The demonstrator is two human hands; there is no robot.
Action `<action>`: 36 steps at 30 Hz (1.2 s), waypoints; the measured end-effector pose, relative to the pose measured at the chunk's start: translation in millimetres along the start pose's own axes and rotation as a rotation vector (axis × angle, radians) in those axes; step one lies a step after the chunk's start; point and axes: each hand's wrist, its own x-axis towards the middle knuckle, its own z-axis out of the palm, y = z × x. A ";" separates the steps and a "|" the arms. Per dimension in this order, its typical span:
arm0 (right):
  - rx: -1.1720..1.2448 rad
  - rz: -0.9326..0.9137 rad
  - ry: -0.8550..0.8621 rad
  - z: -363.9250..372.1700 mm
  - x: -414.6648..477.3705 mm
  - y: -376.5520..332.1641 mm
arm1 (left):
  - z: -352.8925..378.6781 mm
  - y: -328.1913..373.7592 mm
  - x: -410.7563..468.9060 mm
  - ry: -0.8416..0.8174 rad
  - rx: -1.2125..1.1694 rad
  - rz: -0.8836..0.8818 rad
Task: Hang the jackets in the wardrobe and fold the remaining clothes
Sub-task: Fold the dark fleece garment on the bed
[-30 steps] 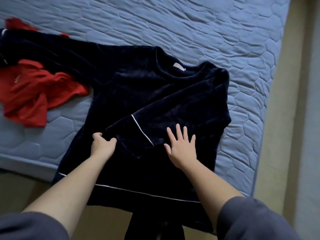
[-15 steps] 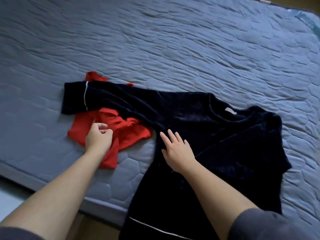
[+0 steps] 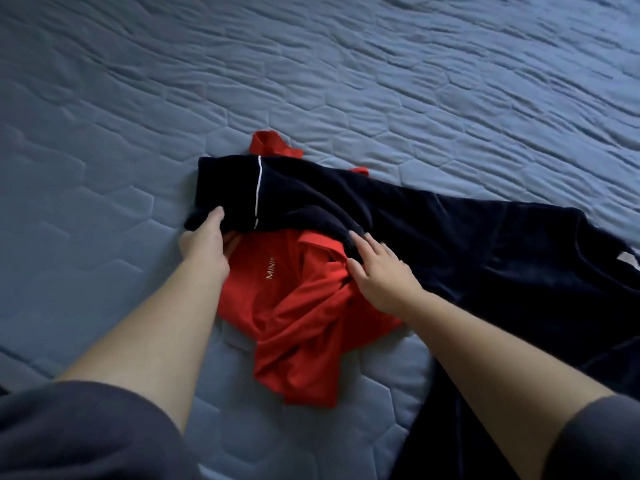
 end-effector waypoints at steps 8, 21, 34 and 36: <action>1.333 0.322 0.022 -90.0 -37.2 -20.8 | 67.9 45.8 -131.7 -0.510 0.034 0.257; 1.841 0.233 -0.036 -217.6 -258.6 144.6 | 101.9 -59.9 -400.8 -1.359 1.224 1.371; 1.271 0.709 -0.225 -131.4 -415.3 378.8 | 123.9 -280.0 -533.3 -1.819 1.711 1.092; 1.008 0.834 -0.299 -98.5 -421.8 397.7 | 119.4 -299.4 -518.6 -1.802 1.978 0.912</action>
